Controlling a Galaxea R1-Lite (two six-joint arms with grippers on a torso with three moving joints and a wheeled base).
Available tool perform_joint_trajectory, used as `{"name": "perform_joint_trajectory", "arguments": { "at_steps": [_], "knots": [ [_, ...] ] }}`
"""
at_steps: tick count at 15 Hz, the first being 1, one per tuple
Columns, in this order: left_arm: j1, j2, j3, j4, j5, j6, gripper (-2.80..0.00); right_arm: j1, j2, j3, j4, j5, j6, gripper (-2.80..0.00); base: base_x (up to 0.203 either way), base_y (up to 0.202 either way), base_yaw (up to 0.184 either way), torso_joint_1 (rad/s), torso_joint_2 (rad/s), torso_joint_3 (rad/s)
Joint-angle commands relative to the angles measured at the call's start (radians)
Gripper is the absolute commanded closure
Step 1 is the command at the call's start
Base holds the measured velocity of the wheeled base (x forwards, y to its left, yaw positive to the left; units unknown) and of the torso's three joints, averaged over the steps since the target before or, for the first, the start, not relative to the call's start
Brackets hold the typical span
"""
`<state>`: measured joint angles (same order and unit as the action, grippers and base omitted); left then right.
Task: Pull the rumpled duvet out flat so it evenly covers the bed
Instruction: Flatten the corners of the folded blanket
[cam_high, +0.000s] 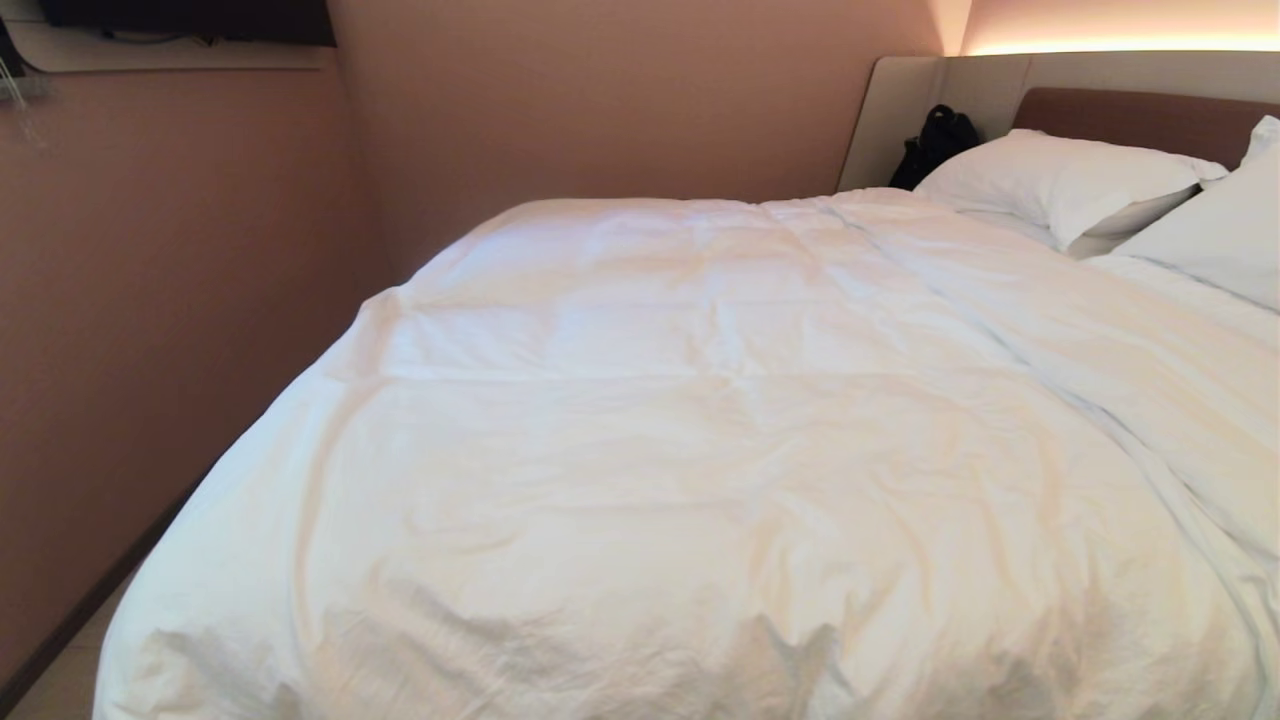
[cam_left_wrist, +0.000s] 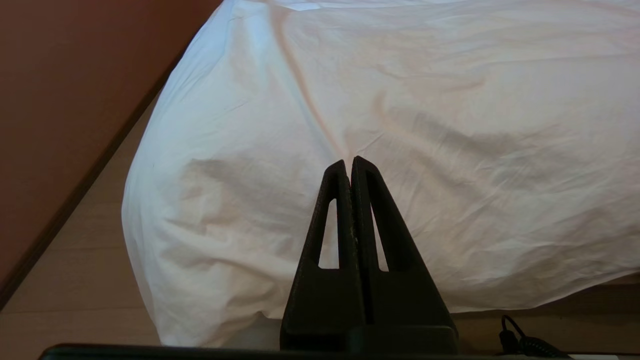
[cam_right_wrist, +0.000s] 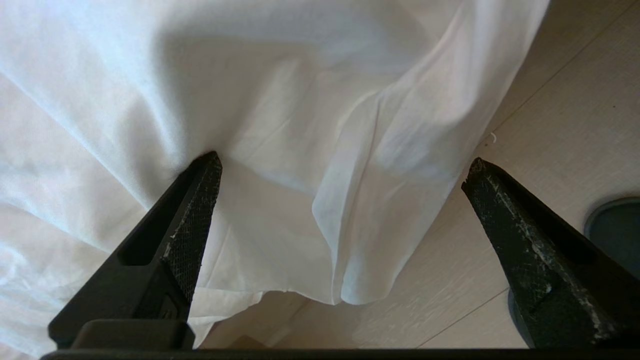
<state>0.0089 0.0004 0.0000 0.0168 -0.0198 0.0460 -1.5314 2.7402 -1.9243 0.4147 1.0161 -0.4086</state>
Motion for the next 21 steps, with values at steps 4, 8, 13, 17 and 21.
{"name": "perform_joint_trajectory", "arguments": {
  "at_steps": [4,8,13,17,21],
  "knots": [
    [0.0,0.0,0.0,0.0,0.0,0.0,0.0,0.014,0.001,-0.001,0.001,0.007,0.007,0.0,0.0,0.0,0.0,0.0,0.0,0.0],
    [0.0,0.0,0.0,0.0,0.0,0.0,0.0,0.014,-0.002,-0.001,0.001,0.007,0.007,0.0,0.0,0.0,0.0,0.0,0.0,0.0],
    [0.0,0.0,0.0,0.0,0.0,0.0,0.0,0.01,-0.019,0.001,0.006,0.001,0.004,0.0,0.0,0.0,0.0,0.0,0.0,0.0],
    [0.0,0.0,0.0,0.0,0.0,0.0,0.0,-0.041,-0.022,0.001,0.01,-0.06,0.002,0.0,0.0,0.0,0.0,0.0,0.0,0.0],
    [0.0,0.0,0.0,0.0,0.0,0.0,0.0,-0.086,-0.014,0.001,0.009,-0.112,-0.007,0.0,0.0,0.0,0.0,0.0,0.0,0.0]
  ]
}}
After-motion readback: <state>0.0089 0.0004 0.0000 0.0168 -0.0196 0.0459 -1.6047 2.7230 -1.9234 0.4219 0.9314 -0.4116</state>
